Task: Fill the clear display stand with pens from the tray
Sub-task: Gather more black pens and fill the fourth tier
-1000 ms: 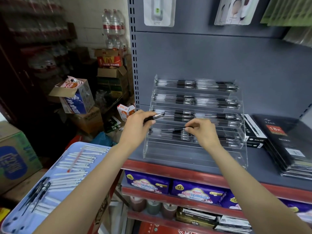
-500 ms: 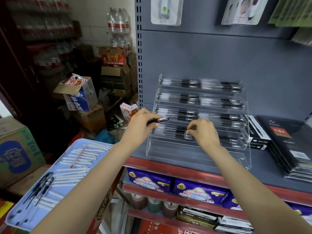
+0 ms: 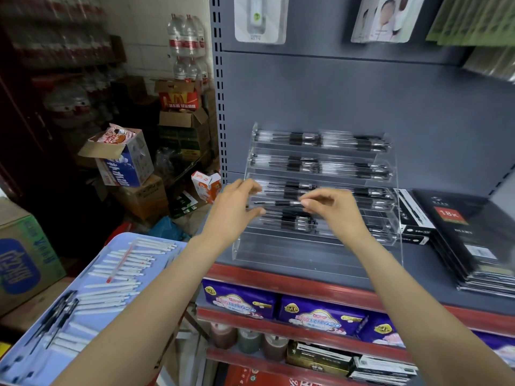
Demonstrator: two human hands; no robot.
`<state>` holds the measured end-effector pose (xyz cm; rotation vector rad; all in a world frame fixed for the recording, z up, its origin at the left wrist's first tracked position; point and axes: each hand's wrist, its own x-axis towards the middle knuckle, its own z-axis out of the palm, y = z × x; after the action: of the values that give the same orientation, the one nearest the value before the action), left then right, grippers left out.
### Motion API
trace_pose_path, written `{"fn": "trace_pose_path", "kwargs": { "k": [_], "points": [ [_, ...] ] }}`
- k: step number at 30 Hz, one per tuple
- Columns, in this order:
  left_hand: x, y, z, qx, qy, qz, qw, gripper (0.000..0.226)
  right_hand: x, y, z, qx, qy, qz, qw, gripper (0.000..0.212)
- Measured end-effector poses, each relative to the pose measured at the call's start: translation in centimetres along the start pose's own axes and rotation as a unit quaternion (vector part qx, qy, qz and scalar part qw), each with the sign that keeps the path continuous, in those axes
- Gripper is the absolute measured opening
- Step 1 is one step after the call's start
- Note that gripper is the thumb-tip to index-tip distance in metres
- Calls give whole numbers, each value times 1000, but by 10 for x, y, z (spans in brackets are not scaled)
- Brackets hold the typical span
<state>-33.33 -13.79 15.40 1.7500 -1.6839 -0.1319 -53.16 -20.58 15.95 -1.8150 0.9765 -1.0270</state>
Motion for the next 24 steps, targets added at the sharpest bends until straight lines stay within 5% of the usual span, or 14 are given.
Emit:
{"fn": "trace_pose_path", "kwargs": {
  "k": [6,13,24],
  "points": [
    [-7,-33,4,6,-7,-122,992,65,-1,24,-7,-154,28,31,987,7],
    [-7,-31,2,20,-24,-40,999,51,5,22,6,-299,-25,5,954,7],
    [-18,-37,-5,-71,11,-46,996,36,5,-2,36,-293,-41,-37,954,12]
  ]
}}
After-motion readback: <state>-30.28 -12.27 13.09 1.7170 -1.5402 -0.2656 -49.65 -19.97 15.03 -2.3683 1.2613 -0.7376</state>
